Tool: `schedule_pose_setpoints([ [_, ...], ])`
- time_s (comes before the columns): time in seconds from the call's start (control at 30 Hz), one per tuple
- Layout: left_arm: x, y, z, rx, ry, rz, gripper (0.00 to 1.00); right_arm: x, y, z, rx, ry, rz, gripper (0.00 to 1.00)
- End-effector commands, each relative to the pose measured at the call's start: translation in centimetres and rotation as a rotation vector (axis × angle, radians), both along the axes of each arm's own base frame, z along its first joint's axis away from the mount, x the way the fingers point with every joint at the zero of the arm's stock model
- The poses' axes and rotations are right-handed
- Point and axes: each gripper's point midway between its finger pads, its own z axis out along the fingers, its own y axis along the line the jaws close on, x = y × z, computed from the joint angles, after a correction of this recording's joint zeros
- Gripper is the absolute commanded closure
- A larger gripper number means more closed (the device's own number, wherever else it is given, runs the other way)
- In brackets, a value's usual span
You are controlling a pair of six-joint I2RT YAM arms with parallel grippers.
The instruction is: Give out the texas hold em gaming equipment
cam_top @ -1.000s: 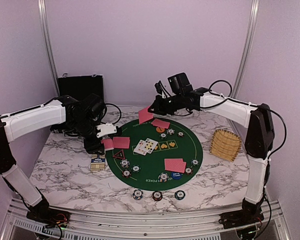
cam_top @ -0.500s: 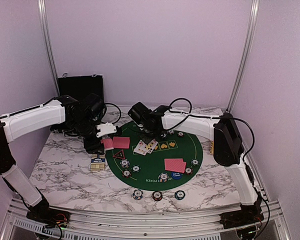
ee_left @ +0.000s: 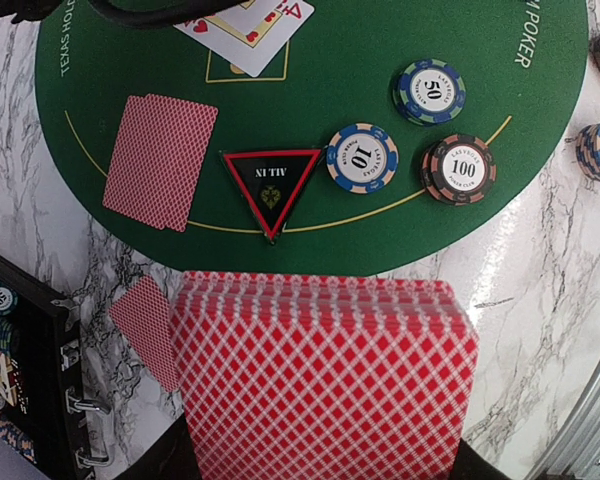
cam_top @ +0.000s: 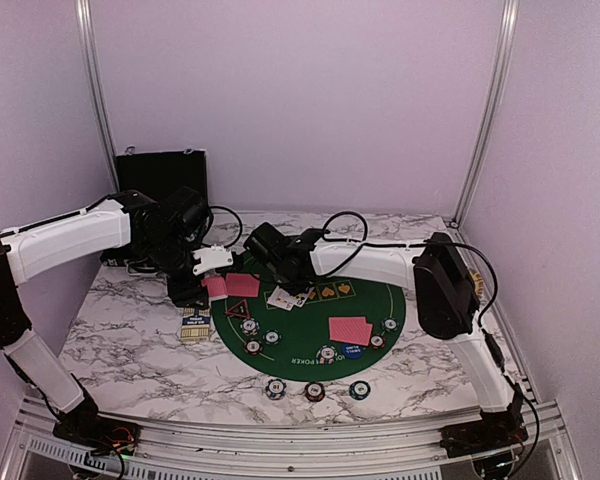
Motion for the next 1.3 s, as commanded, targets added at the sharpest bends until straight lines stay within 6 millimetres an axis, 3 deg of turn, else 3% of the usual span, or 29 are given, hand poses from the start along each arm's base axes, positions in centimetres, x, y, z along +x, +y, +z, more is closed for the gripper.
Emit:
schedule_pose_setpoints([
  [0.0,0.2,-0.1,1.2,-0.027,-0.029,0.002,1.0,-0.1,0.8,-1.5,0.008,0.007,0.018,1.0],
  [0.4,0.3,-0.1,1.2,-0.025,-0.029,0.003,1.0,-2.2,1.3,-4.8,0.083,0.136,0.034,1.0],
  [0.63,0.4,-0.2,1.3,-0.027,-0.033,0.003,1.0,-3.3,1.6,-5.1,0.142,0.189,0.038,0.91],
  [0.93,0.3,-0.1,1.4,-0.028,-0.036,0.003,1.0,-4.1,2.3,-2.3,0.253,0.216,0.052,0.57],
  [1.03,0.3,-0.1,1.5,-0.029,-0.036,0.004,1.0,-4.2,2.6,-0.6,0.335,0.226,0.04,0.46],
  [1.13,0.3,-0.1,1.6,-0.031,-0.038,0.004,1.0,-4.0,2.8,1.5,0.43,0.236,0.031,0.28],
  [1.27,0.3,-0.1,1.8,-0.036,-0.041,0.003,1.0,-4.0,3.3,4.3,0.673,0.338,0.002,0.22],
])
